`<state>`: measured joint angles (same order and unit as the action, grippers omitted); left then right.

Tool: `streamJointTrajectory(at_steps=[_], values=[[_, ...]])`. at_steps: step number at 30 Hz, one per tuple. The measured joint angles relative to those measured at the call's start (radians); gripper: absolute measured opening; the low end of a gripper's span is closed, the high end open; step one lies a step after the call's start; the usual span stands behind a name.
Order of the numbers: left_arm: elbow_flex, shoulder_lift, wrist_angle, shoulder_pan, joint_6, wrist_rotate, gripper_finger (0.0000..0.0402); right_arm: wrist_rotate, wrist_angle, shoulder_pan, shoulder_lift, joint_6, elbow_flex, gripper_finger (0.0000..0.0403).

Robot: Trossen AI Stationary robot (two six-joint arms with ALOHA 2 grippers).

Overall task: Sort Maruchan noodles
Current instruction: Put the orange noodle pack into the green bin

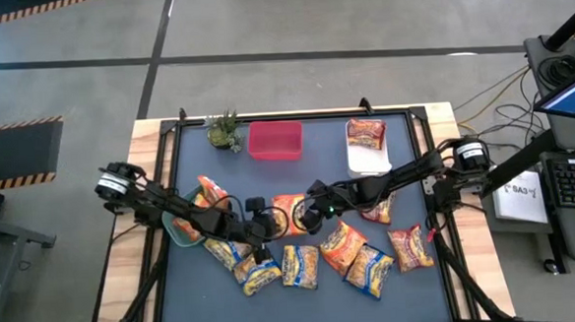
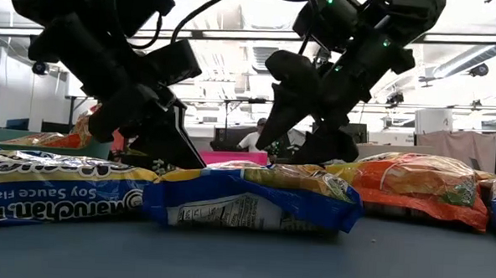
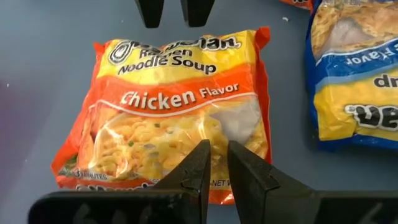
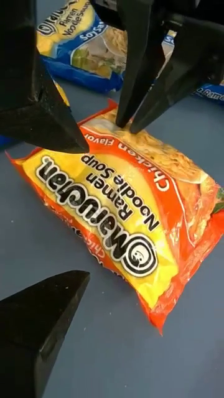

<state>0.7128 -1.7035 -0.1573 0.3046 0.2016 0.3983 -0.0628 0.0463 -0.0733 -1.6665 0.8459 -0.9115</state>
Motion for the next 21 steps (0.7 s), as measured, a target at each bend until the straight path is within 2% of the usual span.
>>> streamJointTrajectory(at_steps=[12,21], values=[[-0.013,0.0,0.114,-0.001,0.114,-0.027,0.0037,0.012,0.086,0.009,-0.051,0.022,0.0,0.0321],[-0.017,0.0,0.11,0.0,0.103,-0.024,0.0037,0.039,0.166,0.02,-0.054,0.014,0.001,0.032]])
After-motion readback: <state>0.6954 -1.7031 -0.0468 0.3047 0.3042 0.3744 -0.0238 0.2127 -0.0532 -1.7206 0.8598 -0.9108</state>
